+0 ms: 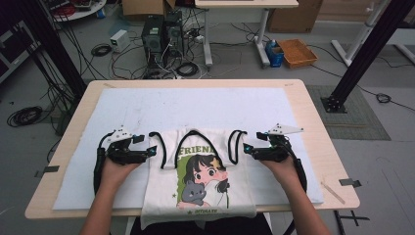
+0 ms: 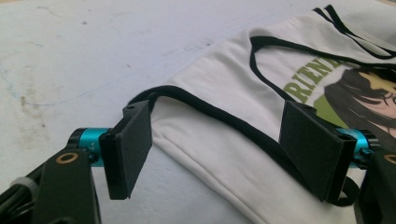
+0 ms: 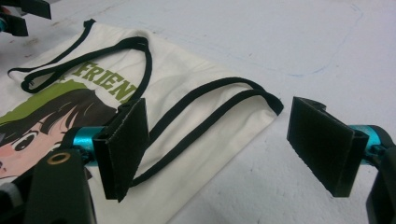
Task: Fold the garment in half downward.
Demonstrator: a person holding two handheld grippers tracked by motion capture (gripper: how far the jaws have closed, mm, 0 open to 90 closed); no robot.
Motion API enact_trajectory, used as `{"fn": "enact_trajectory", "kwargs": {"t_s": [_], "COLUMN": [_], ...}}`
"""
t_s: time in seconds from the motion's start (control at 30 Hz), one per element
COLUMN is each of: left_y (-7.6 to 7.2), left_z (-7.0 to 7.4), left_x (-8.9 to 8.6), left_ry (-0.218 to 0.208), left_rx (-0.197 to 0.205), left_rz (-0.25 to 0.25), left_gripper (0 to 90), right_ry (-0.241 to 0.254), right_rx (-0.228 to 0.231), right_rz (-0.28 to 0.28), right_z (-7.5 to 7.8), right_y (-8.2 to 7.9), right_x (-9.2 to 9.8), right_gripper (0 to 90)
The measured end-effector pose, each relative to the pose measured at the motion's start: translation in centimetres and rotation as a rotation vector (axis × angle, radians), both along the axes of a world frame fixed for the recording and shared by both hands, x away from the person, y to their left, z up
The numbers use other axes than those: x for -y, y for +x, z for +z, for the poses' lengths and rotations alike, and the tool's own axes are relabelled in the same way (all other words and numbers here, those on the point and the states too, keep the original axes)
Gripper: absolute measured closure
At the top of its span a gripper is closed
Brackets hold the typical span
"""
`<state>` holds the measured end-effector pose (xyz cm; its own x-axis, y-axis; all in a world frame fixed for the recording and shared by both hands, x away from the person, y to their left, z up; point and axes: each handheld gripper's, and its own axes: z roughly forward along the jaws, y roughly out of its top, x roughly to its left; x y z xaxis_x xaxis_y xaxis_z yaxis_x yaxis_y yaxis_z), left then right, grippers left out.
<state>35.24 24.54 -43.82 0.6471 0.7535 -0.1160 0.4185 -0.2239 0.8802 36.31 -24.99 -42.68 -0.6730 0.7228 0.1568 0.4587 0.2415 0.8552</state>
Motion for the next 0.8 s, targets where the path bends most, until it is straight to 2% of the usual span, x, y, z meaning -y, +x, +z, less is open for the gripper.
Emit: {"fn": "enact_trajectory", "kwargs": {"t_s": [0.2, 0.23, 0.3, 0.33, 0.47, 0.57, 0.63, 0.7, 0.8], "left_y": [1.6, 2.0, 2.6, 3.0, 4.4, 5.2, 5.8, 6.2, 6.6], "left_z": [0.0, 0.0, -0.2, -0.4, -0.9, -1.2, -1.3, -1.3, -1.3], "left_x": [0.1, 0.1, 0.1, 0.0, 0.0, 0.1, 0.2, 0.3, 0.7], "left_ry": [0.012, 0.019, 0.015, 0.017, 0.054, 0.088, 0.093, 0.12, 0.149], "left_rx": [-0.061, -0.069, -0.064, -0.081, -0.115, -0.123, -0.151, -0.154, -0.151], "left_rz": [-0.017, -0.014, 0.004, 0.011, 0.036, 0.057, 0.062, 0.064, 0.066], "left_gripper": [25.7, 25.7, 25.8, 25.7, 25.7, 25.7, 25.9, 25.9, 27.4], "right_ry": [-0.035, -0.032, -0.055, -0.061, -0.095, -0.121, -0.121, -0.147, -0.188], "right_rx": [-0.016, -0.022, -0.043, -0.048, -0.067, -0.087, -0.098, -0.115, -0.15], "right_rz": [0.002, -0.001, -0.004, -0.006, -0.002, -0.007, -0.001, -0.001, -0.003], "right_z": [-0.1, -0.2, -0.3, -0.3, -0.3, -0.5, -0.8, -1.3, -2.0], "right_y": [1.2, 1.5, 2.2, 2.6, 4.3, 5.8, 6.4, 7.1, 7.6], "right_x": [-0.4, -0.5, -0.6, -0.7, -1.4, -2.0, -2.2, -2.5, -2.9], "right_gripper": [21.1, 21.1, 21.2, 21.2, 21.2, 21.8, 25.1, 25.8, 37.0]}}
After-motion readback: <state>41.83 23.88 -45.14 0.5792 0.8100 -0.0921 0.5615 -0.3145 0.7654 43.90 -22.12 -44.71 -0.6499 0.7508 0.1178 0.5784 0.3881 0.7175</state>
